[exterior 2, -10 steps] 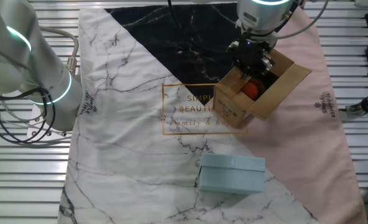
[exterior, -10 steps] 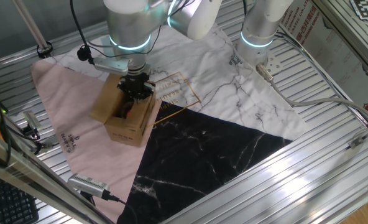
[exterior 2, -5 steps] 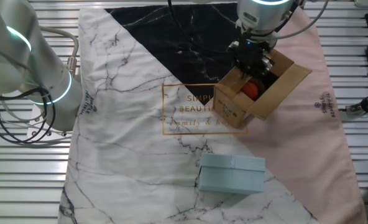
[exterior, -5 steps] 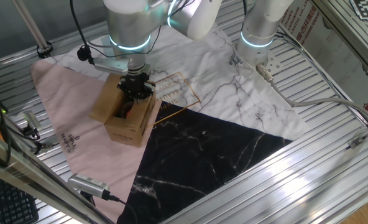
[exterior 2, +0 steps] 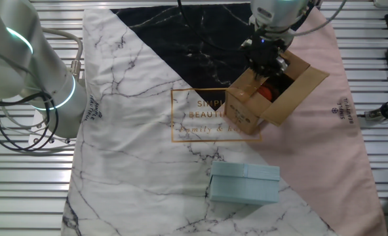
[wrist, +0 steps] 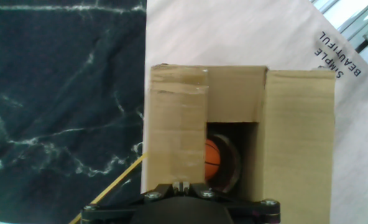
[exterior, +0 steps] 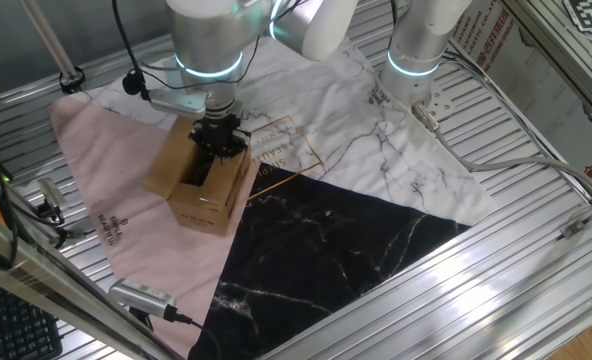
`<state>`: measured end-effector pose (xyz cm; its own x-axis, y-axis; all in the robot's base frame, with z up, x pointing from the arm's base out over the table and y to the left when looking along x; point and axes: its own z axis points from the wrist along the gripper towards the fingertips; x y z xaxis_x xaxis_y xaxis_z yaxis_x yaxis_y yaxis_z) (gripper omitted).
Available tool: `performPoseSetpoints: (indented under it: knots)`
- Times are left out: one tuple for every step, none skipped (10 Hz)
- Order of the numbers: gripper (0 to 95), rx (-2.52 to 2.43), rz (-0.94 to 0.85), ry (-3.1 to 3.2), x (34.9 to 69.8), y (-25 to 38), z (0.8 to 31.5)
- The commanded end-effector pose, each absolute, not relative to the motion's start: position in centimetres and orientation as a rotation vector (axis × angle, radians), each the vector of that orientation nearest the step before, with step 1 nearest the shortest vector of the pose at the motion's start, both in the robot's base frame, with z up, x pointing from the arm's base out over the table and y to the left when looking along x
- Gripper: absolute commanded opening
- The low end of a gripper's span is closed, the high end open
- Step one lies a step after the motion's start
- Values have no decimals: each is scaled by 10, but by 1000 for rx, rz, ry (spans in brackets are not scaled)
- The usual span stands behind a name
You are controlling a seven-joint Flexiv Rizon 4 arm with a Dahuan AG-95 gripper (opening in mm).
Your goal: Cover the box
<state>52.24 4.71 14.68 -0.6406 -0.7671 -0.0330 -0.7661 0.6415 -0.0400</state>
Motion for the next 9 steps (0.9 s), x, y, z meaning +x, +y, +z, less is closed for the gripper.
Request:
performPoseSetpoints:
  knots:
    - [0, -1309, -44, 2801, 524, 46, 145]
    - [0, -1306, -39, 2799, 524, 46, 145]
    - [0, -1305, -39, 2799, 524, 46, 145]
    - [0, -1308, -32, 2794, 524, 46, 145]
    - [0, -1312, -31, 2792, 524, 46, 145]
    - [0, -1310, -30, 2793, 524, 46, 145]
    - [0, -1308, -28, 2794, 524, 46, 145]
    - [0, -1300, -11, 2794, 524, 46, 145]
    - [0, -1305, -17, 2800, 524, 46, 145]
